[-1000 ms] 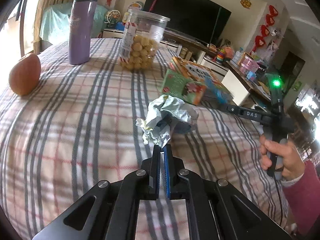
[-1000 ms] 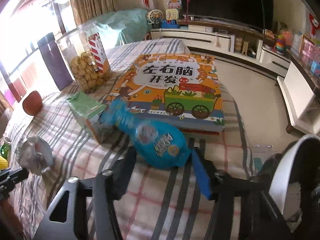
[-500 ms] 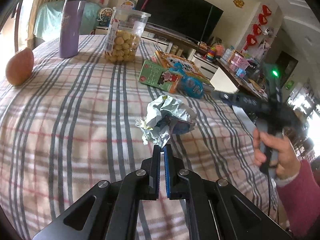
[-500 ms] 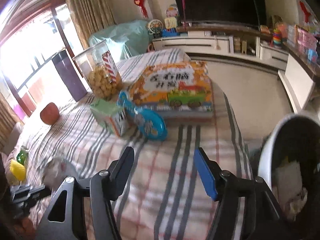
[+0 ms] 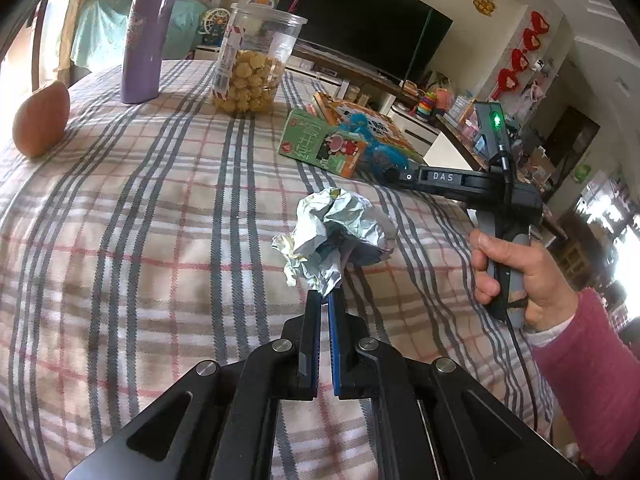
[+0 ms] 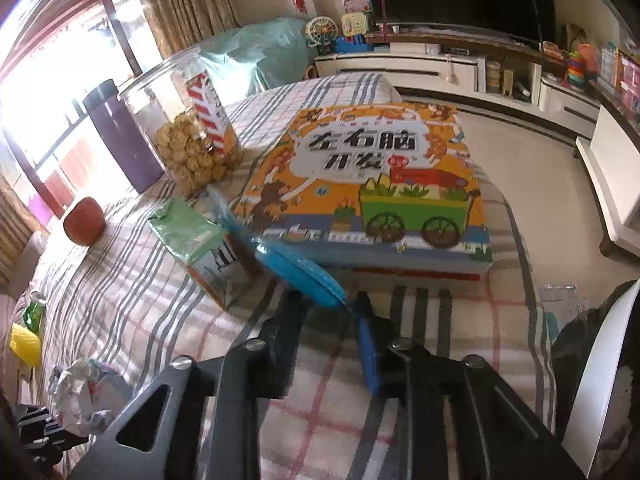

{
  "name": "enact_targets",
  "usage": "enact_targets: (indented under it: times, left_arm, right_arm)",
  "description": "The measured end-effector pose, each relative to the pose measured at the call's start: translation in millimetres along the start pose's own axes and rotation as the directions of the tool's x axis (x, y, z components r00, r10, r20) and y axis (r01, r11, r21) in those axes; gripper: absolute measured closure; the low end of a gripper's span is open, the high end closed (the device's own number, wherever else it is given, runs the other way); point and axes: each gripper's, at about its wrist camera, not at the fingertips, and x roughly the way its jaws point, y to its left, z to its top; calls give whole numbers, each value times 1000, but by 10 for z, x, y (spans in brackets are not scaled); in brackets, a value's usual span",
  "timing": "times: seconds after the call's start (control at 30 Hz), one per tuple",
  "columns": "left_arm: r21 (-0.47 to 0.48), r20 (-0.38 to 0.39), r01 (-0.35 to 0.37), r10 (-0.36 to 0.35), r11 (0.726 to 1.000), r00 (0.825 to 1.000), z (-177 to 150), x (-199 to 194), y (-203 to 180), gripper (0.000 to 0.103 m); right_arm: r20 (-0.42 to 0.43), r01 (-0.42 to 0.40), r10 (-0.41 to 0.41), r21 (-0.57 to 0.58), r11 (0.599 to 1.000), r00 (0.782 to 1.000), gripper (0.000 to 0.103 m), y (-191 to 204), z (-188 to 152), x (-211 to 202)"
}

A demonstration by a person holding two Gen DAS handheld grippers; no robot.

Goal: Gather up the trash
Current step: 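Grasp the crumpled foil wrapper with the left tool while the right tool grasps the blue bottle, then carry the foil wrapper and blue bottle over the bin with both tools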

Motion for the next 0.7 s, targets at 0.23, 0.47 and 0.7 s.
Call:
enact_targets:
  times: [0.23,0.47,0.7]
  left_arm:
    - [22,-2,12,-12,1000,1000,-5,11,-130,101]
    - [42,-16,29,-28,999,999,4,78,-301,101]
    - [103,-31,57,-54,993,998,19,170,-614,101]
  right_arm:
    - [47,-19,17,38,999,999,91,-64,-295,-389]
    - [94,-20,11,96,995,996,91,-191,-676,-975]
    - [124,-10,-9,155,988,992,92,-330,-1038,-1372]
